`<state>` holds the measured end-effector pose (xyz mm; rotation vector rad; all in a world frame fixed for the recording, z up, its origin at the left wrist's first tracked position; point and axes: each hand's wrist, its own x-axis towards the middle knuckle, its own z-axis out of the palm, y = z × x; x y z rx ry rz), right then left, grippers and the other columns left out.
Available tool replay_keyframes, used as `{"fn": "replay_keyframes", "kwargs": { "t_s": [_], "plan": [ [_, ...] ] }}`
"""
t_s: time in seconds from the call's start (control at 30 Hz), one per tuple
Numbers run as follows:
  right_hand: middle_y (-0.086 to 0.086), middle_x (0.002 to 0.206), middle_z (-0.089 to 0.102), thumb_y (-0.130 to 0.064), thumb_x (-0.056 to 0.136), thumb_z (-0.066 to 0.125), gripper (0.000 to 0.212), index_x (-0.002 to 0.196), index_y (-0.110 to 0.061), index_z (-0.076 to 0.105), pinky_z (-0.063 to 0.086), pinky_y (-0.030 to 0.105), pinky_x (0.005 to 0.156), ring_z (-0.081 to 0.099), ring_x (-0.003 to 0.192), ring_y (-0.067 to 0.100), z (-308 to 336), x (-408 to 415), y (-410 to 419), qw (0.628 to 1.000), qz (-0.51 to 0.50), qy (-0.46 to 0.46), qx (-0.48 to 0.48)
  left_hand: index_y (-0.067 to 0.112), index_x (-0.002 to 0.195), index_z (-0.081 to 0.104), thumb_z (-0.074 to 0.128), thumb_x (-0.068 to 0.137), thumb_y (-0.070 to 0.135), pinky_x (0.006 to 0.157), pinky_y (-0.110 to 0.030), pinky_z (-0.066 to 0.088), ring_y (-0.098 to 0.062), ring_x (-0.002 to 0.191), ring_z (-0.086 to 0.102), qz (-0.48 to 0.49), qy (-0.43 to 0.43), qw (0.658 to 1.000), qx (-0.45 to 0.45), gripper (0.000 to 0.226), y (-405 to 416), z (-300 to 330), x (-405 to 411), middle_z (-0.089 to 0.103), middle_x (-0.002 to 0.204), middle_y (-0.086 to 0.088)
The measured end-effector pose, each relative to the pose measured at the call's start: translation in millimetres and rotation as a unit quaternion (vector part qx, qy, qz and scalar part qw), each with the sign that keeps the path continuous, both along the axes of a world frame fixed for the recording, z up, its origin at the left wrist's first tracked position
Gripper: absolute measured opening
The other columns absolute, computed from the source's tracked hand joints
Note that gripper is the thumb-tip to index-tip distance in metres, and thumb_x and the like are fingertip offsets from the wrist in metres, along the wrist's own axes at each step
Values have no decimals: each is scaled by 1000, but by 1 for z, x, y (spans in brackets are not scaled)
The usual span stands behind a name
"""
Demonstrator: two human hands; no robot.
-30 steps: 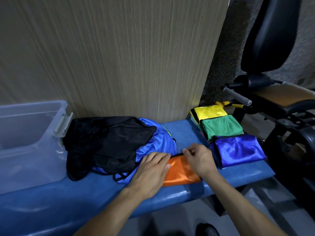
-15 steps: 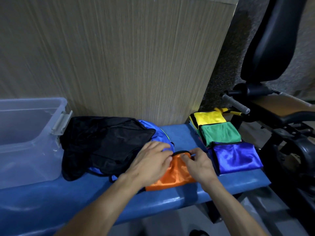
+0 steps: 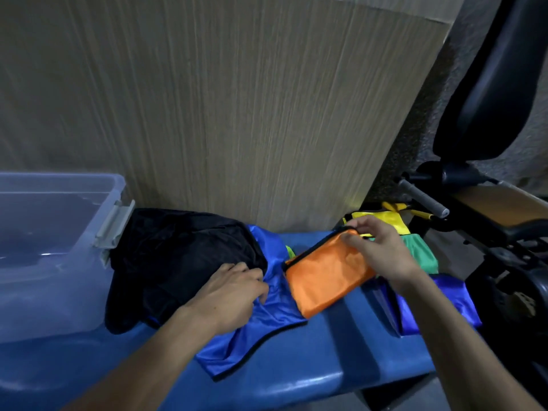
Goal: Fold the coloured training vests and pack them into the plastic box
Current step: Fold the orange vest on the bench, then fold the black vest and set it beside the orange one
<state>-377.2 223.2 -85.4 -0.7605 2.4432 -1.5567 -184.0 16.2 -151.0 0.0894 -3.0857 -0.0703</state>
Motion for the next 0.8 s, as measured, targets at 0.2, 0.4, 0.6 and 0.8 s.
{"fn": "replay_keyframes", "kwargs": {
  "t_s": [0.2, 0.4, 0.6, 0.8],
  "plan": [
    [0, 75, 69, 3, 90, 70, 15, 91, -12, 66, 49, 19, 56, 61, 60, 8, -12, -71, -55, 996, -15, -79, -50, 34, 117, 62, 53, 93, 15, 106, -29, 29, -13, 118, 43, -23, -1, 999, 32, 32, -6, 2, 9, 53, 124, 15],
    [27, 121, 67, -12, 96, 56, 26, 117, -4, 70, 45, 40, 95, 59, 117, 44, -47, -98, -92, 969, -140, 69, 192, 34, 115, 64, 50, 94, 16, 109, -26, 25, -10, 120, 41, -34, 2, 997, 66, 30, -11, 3, 8, 54, 125, 16],
    [28, 119, 55, -14, 94, 60, 26, 112, 3, 52, 45, 50, 90, 55, 108, 49, -60, -84, -97, 928, -144, 223, 260, 34, 118, 63, 49, 96, 21, 109, -29, 27, -12, 119, 42, -40, -3, 998, 56, 29, -10, 4, 6, 53, 124, 15],
    [6, 118, 54, -48, 94, 47, 43, 125, -22, 60, 50, 46, 90, 58, 108, 36, -78, -24, -85, 879, 133, 308, 339, 40, 139, 47, 56, 93, 26, 115, -33, 28, -16, 128, 40, -42, 9, 998, 48, 49, -5, 12, 11, 39, 144, 14]
  ]
}}
